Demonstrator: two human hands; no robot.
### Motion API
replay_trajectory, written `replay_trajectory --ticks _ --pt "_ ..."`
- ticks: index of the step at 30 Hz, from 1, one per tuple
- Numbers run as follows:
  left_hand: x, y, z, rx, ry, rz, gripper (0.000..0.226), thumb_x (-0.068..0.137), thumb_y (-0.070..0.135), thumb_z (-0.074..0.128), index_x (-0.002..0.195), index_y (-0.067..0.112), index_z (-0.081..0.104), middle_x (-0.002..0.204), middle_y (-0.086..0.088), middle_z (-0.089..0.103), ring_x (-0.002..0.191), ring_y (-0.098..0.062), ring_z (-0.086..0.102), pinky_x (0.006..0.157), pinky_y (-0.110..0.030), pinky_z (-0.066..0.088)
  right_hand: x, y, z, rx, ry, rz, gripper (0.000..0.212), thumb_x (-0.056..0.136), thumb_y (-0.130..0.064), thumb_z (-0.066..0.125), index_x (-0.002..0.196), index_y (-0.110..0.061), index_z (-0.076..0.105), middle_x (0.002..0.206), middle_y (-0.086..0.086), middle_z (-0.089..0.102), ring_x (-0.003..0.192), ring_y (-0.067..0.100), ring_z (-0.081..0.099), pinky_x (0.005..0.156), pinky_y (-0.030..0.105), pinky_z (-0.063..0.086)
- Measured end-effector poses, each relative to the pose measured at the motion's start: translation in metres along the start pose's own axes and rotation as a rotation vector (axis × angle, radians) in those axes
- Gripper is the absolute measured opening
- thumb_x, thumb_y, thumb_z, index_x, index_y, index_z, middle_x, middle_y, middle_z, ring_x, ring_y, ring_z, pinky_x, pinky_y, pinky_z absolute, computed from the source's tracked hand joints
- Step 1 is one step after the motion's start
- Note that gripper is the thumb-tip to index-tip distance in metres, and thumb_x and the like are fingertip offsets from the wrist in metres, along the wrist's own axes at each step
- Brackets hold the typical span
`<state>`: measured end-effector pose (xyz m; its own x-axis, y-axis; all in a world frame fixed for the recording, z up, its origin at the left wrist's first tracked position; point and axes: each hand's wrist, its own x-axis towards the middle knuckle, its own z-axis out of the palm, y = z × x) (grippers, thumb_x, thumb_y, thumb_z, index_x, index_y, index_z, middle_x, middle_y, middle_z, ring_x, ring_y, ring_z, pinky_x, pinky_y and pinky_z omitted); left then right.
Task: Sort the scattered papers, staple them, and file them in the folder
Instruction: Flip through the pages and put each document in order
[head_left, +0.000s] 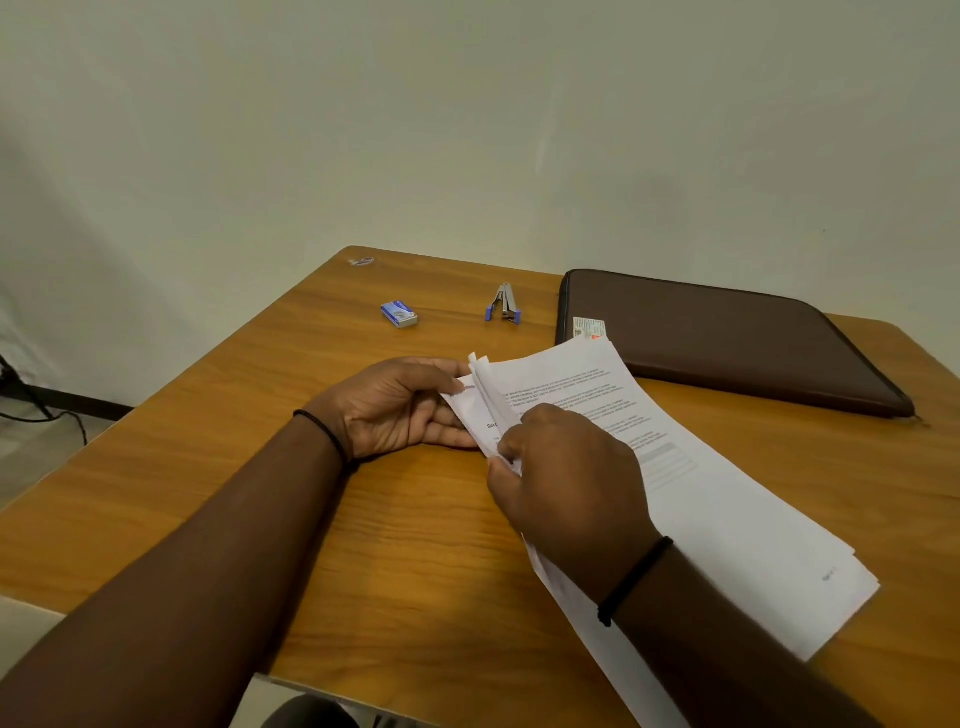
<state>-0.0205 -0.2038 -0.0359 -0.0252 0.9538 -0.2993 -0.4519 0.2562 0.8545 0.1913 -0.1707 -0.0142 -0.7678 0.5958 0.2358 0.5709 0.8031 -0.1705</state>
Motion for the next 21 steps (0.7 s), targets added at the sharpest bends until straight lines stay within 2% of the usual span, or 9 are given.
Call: replay_trajectory --ticks 4,8,11,17,21 --pt "0.0 0.0 0.002 0.014 -0.004 -0.002 0.045 0.093 0.009 0.049 0.137 0.001 0.05 0.133 -0.029 0.059 0.114 -0.042 0.064 0.095 -0.051 0.053 -0.001 -0.003 0.003 0.057 0.069 0.046 0.027 0.098 -0.035 0.051 0.1 -0.02 0.074 0.098 -0.001 0.066 0.084 0.016 0.061 0.074 0.031 0.054" --pt "0.001 0.002 0.007 0.018 0.023 0.0 0.039 0.091 0.012 0.051 0.128 0.002 0.058 0.129 -0.029 0.062 0.107 -0.04 0.068 0.094 -0.051 0.053 0.002 0.002 0.003 0.084 0.084 0.083 0.027 0.099 -0.034 0.049 0.101 -0.022 0.073 0.102 -0.003 0.067 0.087 0.016 0.062 0.077 0.031 0.054" --pt "0.001 0.002 0.009 0.018 0.052 -0.011 0.04 0.09 0.019 0.053 0.126 0.002 0.059 0.128 -0.028 0.063 0.105 -0.04 0.069 0.093 -0.051 0.053 0.002 0.005 0.003 0.109 0.068 0.089 0.029 0.1 -0.04 0.049 0.104 -0.024 0.072 0.104 -0.005 0.067 0.09 0.015 0.062 0.08 0.029 0.054" --pt "0.0 0.002 0.008 -0.034 0.036 -0.01 0.047 0.094 0.03 0.05 0.133 0.004 0.054 0.131 -0.025 0.062 0.111 -0.04 0.067 0.091 -0.054 0.053 0.002 0.014 0.0 0.325 0.021 0.157 0.034 0.086 -0.054 0.066 0.083 -0.021 0.073 0.084 -0.008 0.068 0.077 0.014 0.061 0.074 0.026 0.051" --pt "0.001 0.002 0.007 -0.03 0.015 -0.011 0.048 0.095 0.032 0.049 0.133 0.003 0.053 0.133 -0.025 0.06 0.115 -0.04 0.064 0.095 -0.055 0.05 0.003 0.019 0.003 0.411 0.038 0.207 0.032 0.083 -0.054 0.071 0.077 -0.023 0.07 0.072 -0.016 0.061 0.069 0.008 0.057 0.064 0.013 0.041"
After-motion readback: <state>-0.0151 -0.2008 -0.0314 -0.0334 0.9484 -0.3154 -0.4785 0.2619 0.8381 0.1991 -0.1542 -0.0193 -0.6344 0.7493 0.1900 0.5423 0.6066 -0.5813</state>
